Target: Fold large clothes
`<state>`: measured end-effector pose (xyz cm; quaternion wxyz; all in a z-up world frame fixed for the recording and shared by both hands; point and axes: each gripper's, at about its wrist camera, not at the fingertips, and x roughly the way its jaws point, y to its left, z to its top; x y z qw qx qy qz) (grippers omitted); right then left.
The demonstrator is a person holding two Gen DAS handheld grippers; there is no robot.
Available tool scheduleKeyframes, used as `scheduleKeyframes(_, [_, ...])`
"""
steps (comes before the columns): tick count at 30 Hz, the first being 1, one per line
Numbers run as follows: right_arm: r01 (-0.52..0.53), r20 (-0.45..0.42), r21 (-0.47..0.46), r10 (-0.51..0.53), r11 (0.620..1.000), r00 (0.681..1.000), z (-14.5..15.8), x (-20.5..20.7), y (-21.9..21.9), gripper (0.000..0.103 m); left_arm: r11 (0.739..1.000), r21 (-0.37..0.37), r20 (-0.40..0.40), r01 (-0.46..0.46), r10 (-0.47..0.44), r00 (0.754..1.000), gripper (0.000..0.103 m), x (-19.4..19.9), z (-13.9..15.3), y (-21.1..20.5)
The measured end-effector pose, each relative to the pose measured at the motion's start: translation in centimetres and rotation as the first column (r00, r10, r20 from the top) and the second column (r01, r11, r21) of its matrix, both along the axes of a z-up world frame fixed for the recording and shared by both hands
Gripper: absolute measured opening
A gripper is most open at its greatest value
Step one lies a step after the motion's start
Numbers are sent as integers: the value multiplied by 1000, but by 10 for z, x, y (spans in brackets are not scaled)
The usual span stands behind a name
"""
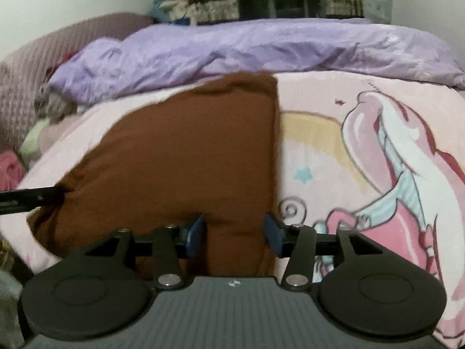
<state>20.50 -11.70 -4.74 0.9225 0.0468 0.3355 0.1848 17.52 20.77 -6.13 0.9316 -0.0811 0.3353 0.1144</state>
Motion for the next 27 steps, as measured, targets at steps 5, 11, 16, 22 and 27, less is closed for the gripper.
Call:
scheduleKeyframes(5, [17,-17,3,-17,1000,1000,-5,28,-3,90,989,-95,-120,-115,104,987,103,50,-25,33])
scheduleKeyframes(11, [-50,-93,81,58,995,994,-24,73,4,103,970,-234,-241,-63,5,971,103,100,-65,42])
scheduleKeyframes(16, [-97,-123,121,112,988,986,-35,101,26,103,968,-250,-212,-25,-30,977,103,108,-70,36])
scheduleKeyframes(22, [-142,-157,176,170,974,973,-40,116,21,103,967,-242,-219,81,-135,966,103,133,-68,45])
scheduleKeyframes(27, [-192,-173,206,229,959,958,-42,109,6,103,955,-286,-227,81,-150,962,103,111,-67,59])
